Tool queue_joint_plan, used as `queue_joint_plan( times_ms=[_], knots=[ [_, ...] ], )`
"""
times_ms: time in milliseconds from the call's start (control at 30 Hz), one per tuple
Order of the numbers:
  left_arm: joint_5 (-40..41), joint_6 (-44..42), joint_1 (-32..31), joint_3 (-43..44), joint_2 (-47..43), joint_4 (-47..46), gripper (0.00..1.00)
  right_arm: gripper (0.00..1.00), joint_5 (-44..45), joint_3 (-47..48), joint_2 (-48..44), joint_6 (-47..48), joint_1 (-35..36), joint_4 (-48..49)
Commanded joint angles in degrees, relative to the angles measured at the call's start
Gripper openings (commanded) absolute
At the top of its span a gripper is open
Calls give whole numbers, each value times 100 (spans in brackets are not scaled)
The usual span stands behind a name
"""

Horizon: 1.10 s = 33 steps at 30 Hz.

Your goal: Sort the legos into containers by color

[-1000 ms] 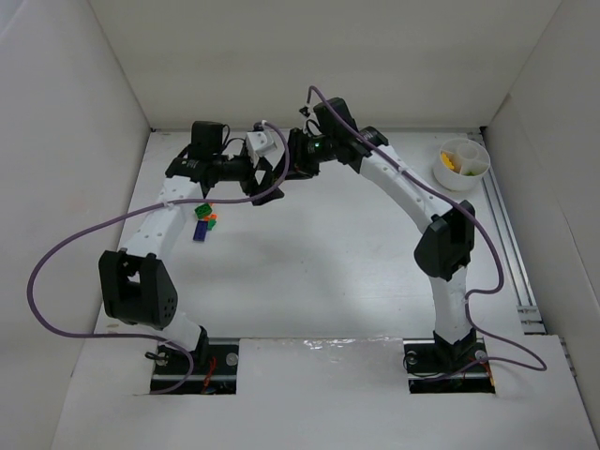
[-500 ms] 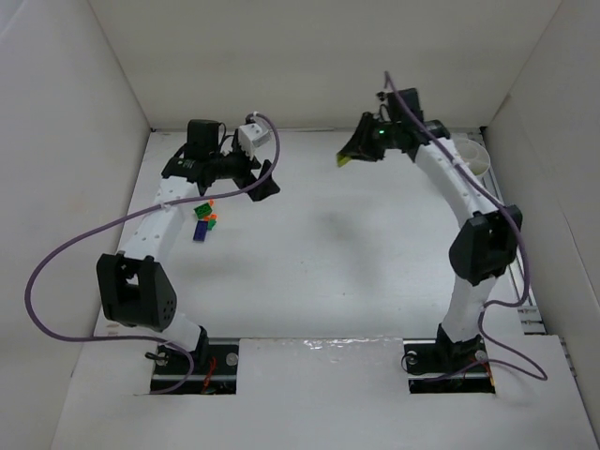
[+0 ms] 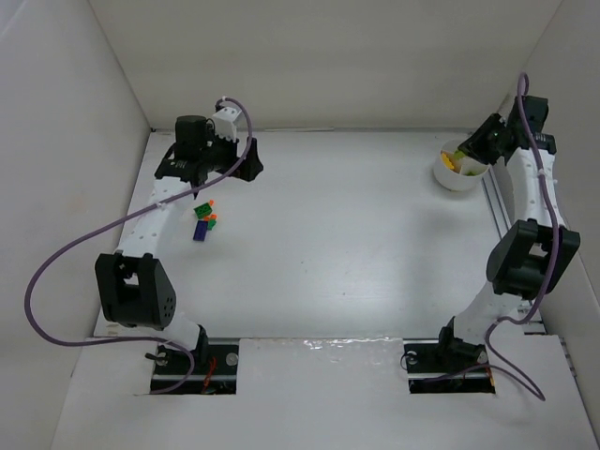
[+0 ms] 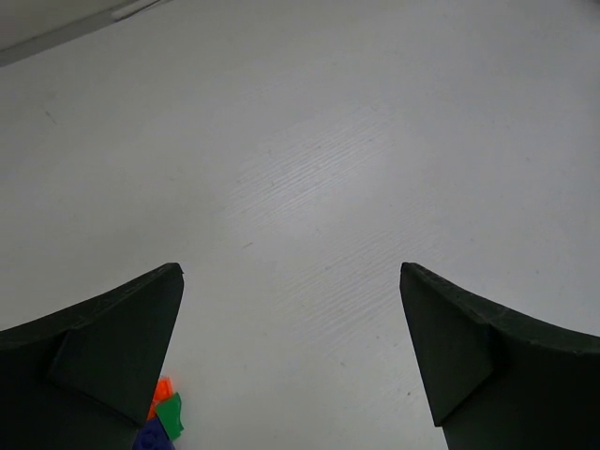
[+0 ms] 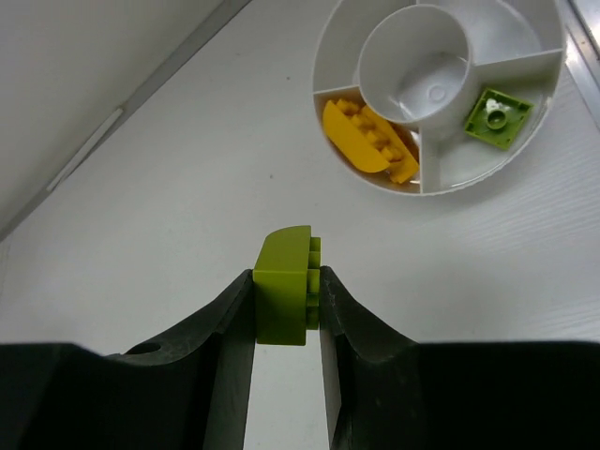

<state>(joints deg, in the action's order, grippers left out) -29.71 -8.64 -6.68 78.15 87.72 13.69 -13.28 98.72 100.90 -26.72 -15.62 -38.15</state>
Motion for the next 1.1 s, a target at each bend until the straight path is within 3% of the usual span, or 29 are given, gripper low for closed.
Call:
queue_joint_plan(
  times_ms=[0,67,200,333,400,1067],
  knots=[
    [1313,238,-62,393,-115,-236,100,0,115,156,-97,79,-116,256],
    [1539,468,121,455,-115,-297,100,0,220,280,69,79,-117,256],
    [1065,777,597,394,-19,-89,100,0,370,516,211,79,-170,256],
    [2232,636,123,369,-114,-76,100,0,563,570,421,79,-275,256],
    [2233,636,123,61,-290,-261,100,0,563,570,483,18,-328,256],
    [1723,258,123,60,-291,-148,100,0,1398,877,1300,-466,-486,370]
  ],
)
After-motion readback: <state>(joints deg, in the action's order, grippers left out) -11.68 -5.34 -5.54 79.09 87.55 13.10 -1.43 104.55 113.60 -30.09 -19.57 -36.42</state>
